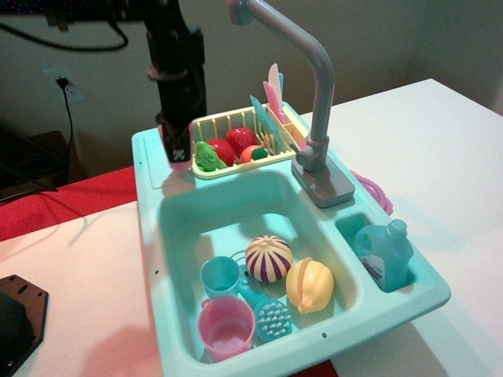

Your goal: Put cup from counter to sink

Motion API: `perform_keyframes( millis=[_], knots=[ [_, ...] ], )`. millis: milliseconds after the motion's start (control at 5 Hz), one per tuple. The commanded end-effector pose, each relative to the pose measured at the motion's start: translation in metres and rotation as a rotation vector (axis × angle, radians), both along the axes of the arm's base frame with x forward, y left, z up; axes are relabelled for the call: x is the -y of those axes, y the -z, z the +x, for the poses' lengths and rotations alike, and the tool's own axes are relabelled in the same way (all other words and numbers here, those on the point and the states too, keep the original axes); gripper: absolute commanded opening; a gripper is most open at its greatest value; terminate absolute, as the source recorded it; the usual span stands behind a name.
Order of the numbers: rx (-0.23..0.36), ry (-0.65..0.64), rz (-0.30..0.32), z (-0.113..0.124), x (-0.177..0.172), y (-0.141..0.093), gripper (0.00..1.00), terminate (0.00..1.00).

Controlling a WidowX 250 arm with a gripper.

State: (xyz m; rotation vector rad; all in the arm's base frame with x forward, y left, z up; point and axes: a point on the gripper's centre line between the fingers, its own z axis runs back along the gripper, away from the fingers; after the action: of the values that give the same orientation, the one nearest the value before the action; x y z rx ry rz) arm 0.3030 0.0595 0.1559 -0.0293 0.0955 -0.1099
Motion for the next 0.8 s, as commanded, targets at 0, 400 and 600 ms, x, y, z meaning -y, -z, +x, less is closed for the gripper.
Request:
perform_keyframes(
  millis=[0, 400, 600],
  knots=[
    [0.123, 0.006, 0.0, 0.022, 0.013, -0.045, 0.0, 0.0],
    [0.102, 0.081, -0.057, 0.042, 0.058, -0.035, 0.0, 0.0],
    [0.077, 0.144, -0.081, 0.044, 0.087, -0.027, 0.0, 0.0]
  ],
)
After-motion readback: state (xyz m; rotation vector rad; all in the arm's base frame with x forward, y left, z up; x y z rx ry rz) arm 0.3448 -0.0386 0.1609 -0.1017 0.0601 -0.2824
